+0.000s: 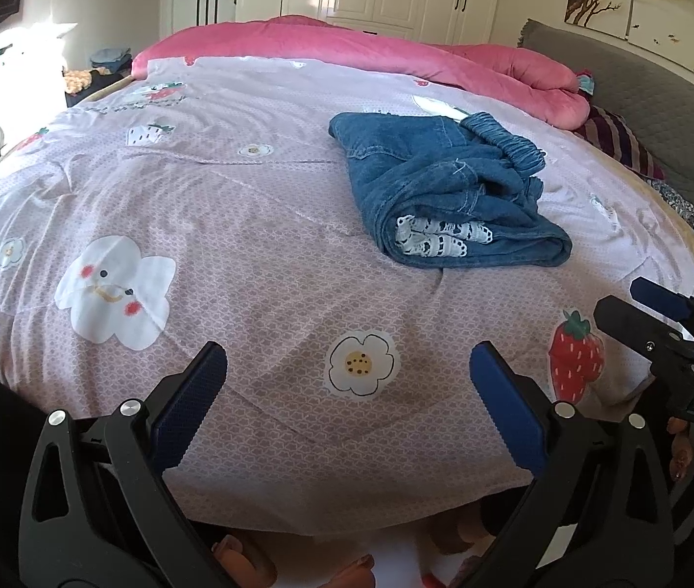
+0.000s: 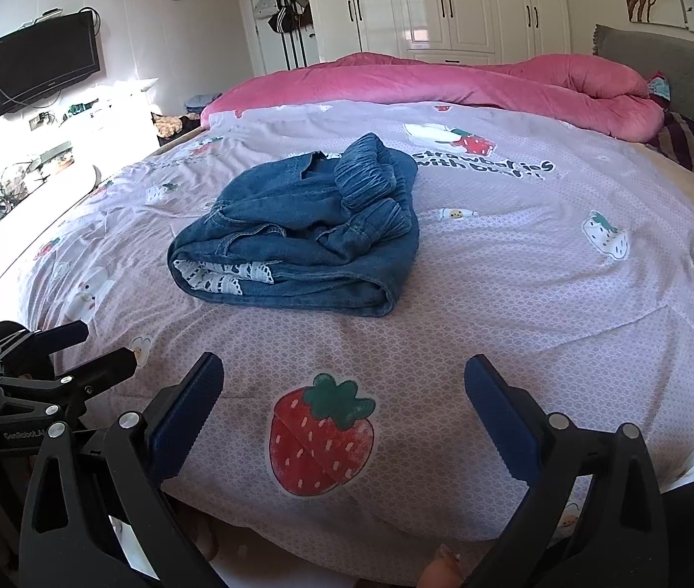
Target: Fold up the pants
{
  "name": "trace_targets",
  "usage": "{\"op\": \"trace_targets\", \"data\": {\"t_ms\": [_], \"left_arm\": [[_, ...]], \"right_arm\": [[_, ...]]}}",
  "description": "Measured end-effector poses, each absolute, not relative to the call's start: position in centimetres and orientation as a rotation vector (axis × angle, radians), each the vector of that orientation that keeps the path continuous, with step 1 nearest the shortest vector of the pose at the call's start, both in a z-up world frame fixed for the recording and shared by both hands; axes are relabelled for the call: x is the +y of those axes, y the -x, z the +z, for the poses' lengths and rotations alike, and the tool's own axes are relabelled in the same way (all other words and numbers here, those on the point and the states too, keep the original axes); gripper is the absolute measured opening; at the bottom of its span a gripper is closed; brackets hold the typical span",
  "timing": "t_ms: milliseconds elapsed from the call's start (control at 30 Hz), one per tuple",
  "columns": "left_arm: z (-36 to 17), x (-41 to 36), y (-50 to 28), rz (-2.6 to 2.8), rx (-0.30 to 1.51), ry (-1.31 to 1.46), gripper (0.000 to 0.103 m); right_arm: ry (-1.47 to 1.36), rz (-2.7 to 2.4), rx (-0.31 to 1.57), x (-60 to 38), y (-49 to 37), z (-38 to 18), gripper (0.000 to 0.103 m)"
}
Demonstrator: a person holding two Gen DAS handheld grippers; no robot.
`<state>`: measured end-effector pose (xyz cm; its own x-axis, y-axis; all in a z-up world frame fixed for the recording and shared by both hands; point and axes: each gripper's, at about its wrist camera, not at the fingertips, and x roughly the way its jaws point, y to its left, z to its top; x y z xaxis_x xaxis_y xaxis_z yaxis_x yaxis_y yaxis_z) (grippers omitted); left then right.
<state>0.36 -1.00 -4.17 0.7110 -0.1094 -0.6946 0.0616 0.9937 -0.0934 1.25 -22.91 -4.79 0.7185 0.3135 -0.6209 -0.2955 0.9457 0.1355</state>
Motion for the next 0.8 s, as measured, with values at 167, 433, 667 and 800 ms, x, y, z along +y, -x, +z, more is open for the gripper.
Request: {"op": "trace_targets", "data": {"t_ms": [167,433,667,800], "left_arm": [[-4.09,-0.96,-0.31,-0.092,0.773,0.064,0.093],[-4.0,-0.96,-0.3,-0.088,0.77,0.06,0.093],[-3.91,-0.94,-0.26,-0.093,0.774,0.066,0.093],[-3.94,-1.05,-0.21,-0.089,0.773,0.06,0.093]], "right_arm": [[-0.026,0.336,0.692,-22.88,-1.32,-4.81,0.099],[-0.024,0.331,0.69,-22.86,-1.24,-4.8,0.099],[-0.024,0.329,0.689,-22.87,-1.18,-4.76,0.099],[-0.023,0.33,0.688,-22.84,-1.16,-4.75,0.099]]}}
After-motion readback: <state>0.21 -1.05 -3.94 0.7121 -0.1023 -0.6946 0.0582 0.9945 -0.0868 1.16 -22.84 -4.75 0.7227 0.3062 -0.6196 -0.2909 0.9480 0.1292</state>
